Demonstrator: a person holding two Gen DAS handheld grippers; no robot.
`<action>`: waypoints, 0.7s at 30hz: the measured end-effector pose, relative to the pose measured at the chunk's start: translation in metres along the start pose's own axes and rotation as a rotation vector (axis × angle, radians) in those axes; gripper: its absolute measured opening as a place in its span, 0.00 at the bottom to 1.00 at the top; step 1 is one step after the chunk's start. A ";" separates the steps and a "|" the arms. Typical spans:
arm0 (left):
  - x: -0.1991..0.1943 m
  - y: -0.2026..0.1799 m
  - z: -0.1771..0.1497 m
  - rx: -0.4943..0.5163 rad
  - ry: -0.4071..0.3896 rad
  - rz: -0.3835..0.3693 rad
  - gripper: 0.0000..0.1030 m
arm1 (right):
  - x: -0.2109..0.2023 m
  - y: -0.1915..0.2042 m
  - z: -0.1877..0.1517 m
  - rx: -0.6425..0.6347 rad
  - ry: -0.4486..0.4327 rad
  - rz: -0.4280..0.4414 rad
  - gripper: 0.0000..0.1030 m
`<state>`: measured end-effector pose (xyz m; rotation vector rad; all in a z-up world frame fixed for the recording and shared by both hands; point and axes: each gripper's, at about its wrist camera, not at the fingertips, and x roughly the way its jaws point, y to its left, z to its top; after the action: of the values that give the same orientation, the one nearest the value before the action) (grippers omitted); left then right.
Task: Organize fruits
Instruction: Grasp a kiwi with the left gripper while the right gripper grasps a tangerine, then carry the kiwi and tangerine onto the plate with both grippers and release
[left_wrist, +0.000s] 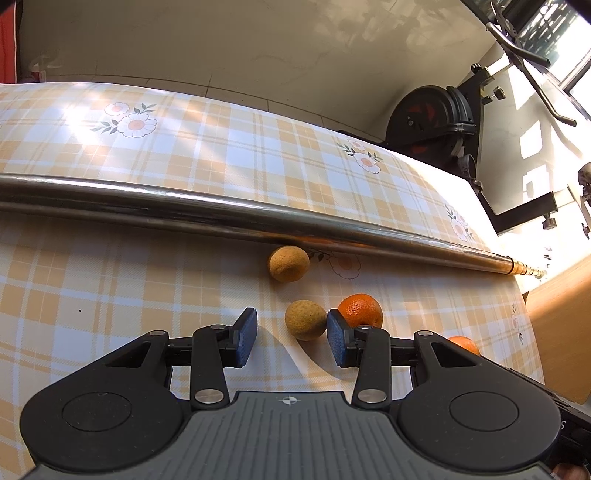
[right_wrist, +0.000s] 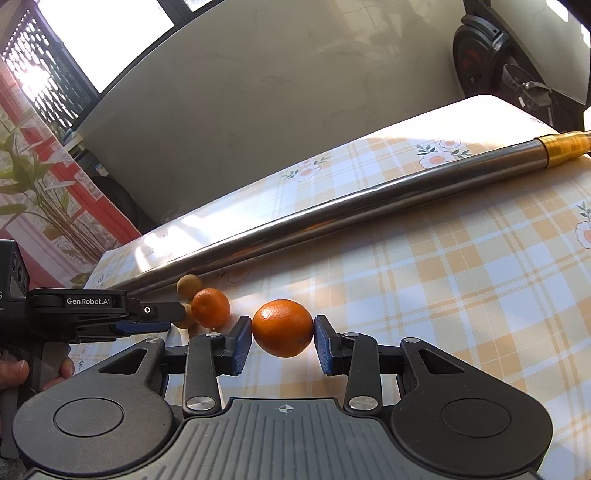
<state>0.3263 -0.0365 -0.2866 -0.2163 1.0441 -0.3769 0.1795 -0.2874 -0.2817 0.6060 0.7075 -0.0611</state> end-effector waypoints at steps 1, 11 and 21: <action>0.000 -0.002 0.000 0.009 0.000 0.004 0.42 | -0.001 -0.001 0.000 0.003 -0.002 -0.001 0.33; 0.004 -0.016 0.000 0.100 0.012 0.050 0.26 | -0.005 -0.002 -0.002 -0.002 -0.018 -0.011 0.33; -0.034 0.000 -0.012 0.031 -0.041 0.059 0.26 | -0.017 0.005 -0.003 -0.025 -0.026 -0.003 0.33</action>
<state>0.3004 -0.0225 -0.2657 -0.1644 1.0018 -0.3343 0.1658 -0.2839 -0.2702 0.5791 0.6831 -0.0622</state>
